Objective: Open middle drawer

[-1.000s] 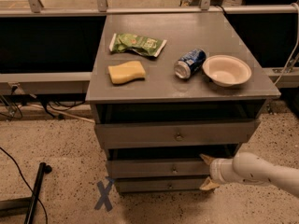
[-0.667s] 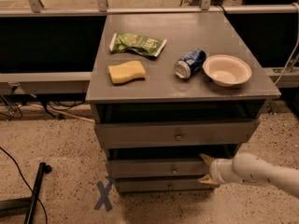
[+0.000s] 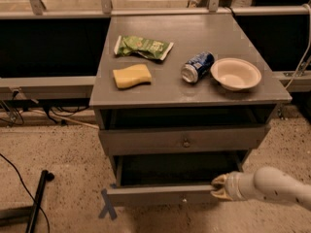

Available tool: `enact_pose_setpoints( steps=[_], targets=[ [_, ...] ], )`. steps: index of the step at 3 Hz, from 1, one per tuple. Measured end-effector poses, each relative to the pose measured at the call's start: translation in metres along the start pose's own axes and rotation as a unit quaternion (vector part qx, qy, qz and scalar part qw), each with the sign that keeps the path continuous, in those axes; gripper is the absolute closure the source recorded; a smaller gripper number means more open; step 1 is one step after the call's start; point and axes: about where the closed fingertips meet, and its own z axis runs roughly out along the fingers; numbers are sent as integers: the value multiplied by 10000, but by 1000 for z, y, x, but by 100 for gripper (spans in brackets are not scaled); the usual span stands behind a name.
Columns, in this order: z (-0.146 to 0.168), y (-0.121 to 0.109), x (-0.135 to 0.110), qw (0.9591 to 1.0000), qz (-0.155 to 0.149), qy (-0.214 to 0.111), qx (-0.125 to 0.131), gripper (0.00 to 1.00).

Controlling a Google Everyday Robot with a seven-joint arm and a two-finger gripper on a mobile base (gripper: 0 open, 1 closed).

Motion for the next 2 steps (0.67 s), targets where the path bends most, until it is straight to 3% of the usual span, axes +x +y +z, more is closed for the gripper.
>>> enact_pose_setpoints(
  steps=[1, 2],
  targets=[
    [-6, 0, -2, 10000, -4, -18, 10, 54],
    [-4, 1, -3, 10000, -5, -27, -1, 30]
  ],
)
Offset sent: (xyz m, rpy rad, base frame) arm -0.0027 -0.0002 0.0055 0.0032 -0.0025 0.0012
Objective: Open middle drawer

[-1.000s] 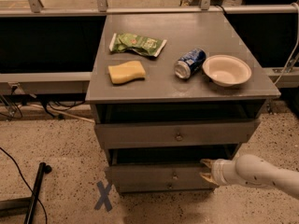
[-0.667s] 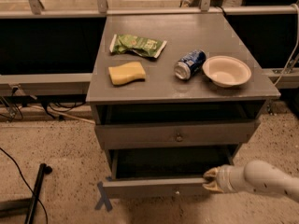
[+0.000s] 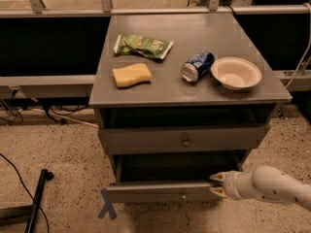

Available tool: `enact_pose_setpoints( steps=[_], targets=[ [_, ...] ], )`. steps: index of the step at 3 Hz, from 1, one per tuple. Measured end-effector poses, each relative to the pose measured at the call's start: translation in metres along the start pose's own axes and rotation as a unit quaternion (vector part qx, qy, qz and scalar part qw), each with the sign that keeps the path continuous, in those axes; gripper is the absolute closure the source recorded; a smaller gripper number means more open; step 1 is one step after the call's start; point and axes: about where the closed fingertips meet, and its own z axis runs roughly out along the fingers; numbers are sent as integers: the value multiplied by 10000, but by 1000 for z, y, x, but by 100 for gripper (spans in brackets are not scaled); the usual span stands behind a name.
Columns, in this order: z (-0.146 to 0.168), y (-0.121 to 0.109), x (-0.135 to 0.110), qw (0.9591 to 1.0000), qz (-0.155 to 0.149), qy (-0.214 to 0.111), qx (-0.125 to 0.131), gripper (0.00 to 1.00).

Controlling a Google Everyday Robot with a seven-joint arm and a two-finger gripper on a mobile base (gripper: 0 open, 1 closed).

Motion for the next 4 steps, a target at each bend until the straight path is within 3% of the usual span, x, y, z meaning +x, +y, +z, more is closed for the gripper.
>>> enact_pose_setpoints(
  steps=[1, 2, 3, 4],
  targets=[
    [1, 1, -1, 10000, -2, -9, -12, 7],
    [2, 1, -1, 10000, -4, -16, -20, 0],
    [4, 2, -1, 10000, -40, -22, -59, 0],
    [14, 12, 4, 9993, -98, 194, -313, 13]
  ],
)
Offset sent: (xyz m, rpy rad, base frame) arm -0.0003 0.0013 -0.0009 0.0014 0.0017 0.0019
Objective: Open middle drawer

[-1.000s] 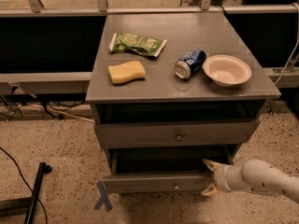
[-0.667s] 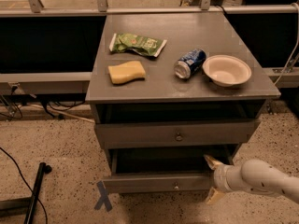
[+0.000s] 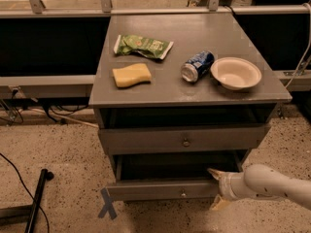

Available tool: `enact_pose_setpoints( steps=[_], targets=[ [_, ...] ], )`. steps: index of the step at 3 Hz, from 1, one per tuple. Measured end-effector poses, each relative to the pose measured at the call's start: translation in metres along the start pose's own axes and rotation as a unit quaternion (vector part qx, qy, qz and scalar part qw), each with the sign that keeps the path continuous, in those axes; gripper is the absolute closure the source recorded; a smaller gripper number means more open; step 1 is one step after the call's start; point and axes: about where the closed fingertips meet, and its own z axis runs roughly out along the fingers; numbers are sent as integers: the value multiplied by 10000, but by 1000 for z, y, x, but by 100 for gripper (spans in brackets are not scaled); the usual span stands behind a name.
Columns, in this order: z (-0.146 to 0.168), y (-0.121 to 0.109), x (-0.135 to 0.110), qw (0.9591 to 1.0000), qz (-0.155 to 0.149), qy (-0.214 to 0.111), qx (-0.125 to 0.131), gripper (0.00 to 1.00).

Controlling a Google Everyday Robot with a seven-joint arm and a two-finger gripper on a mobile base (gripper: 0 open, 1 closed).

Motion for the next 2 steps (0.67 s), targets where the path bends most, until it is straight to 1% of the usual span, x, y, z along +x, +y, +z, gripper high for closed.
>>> enact_pose_setpoints(
  steps=[1, 2],
  targets=[
    [5, 14, 11, 9991, -5, 307, -294, 26],
    [-8, 23, 17, 9982, -22, 479, -350, 35]
  ],
)
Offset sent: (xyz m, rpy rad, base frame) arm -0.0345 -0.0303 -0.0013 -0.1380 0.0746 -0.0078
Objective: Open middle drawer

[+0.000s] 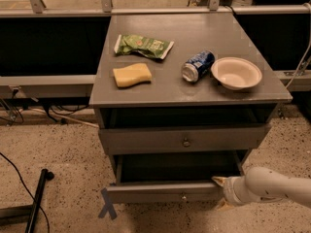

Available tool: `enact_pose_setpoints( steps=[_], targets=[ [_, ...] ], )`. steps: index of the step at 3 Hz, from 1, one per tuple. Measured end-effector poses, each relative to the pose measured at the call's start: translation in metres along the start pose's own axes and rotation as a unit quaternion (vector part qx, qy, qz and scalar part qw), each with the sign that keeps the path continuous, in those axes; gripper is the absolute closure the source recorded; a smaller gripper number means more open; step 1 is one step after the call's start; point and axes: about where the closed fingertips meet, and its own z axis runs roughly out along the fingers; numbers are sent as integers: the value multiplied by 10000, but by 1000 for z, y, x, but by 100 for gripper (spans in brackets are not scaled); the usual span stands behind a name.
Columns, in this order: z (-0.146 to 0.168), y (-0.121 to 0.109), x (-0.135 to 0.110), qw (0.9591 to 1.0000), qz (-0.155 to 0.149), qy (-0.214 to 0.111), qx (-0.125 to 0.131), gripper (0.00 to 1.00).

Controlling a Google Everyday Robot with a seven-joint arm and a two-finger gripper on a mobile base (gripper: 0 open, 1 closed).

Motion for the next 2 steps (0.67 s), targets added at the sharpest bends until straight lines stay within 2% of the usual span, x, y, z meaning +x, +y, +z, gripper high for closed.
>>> enact_pose_setpoints(
  steps=[1, 2],
  targets=[
    [-17, 11, 3, 9999, 57, -138, 32, 46],
    [-33, 27, 7, 9986, 182, -492, 5, 44]
  ],
)
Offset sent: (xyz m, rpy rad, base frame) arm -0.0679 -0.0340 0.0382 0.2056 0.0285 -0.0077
